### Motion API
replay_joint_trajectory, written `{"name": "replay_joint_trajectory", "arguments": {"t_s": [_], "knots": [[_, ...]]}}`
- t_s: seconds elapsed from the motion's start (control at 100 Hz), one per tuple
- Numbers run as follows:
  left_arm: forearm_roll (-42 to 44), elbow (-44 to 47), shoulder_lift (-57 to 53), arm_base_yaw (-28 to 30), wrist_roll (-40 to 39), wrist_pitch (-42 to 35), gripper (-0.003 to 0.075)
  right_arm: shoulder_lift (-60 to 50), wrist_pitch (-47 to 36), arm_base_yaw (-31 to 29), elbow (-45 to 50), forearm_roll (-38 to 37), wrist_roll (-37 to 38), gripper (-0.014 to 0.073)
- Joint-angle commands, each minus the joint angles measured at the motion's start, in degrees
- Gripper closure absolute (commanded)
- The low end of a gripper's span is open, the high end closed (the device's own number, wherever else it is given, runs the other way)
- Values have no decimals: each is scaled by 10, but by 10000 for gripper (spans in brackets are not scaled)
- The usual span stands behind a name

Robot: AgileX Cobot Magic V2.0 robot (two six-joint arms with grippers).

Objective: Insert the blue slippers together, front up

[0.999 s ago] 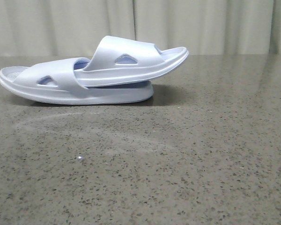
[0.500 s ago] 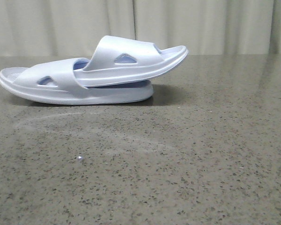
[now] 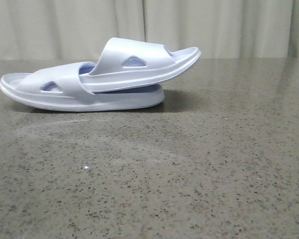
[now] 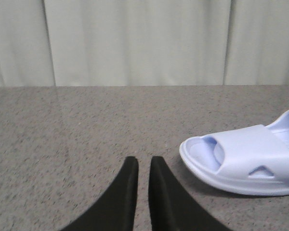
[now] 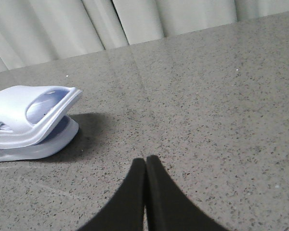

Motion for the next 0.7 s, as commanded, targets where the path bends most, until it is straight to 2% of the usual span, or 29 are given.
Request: {"name": "replay_joint_trajectory", "arguments": {"t_s": [0.0,0.06,0.2,0.24,0.32,0.44,0.69], "knots": [[180,35,-43,14,-193,-58,704,0,4,-1,-16,15,-6,683],[234,66,-83,24,-236,-54,704,0,4,-1,-16,15,-6,683],[231,123,-162,55,-237,-51,704,0,4,-1,-16,15,-6,683],[231,120,-180,65,-237,4,704,0,4,-1,-16,15,-6,683],[234,121,-213,77,-237,48,704,0,4,-1,-16,15,-6,683],[234,121,-214,81,-237,96,704,0,4,-1,-16,15,-6,683],[214,121,-214,81,-237,100,704,0,4,-1,-16,15,-6,683]]}}
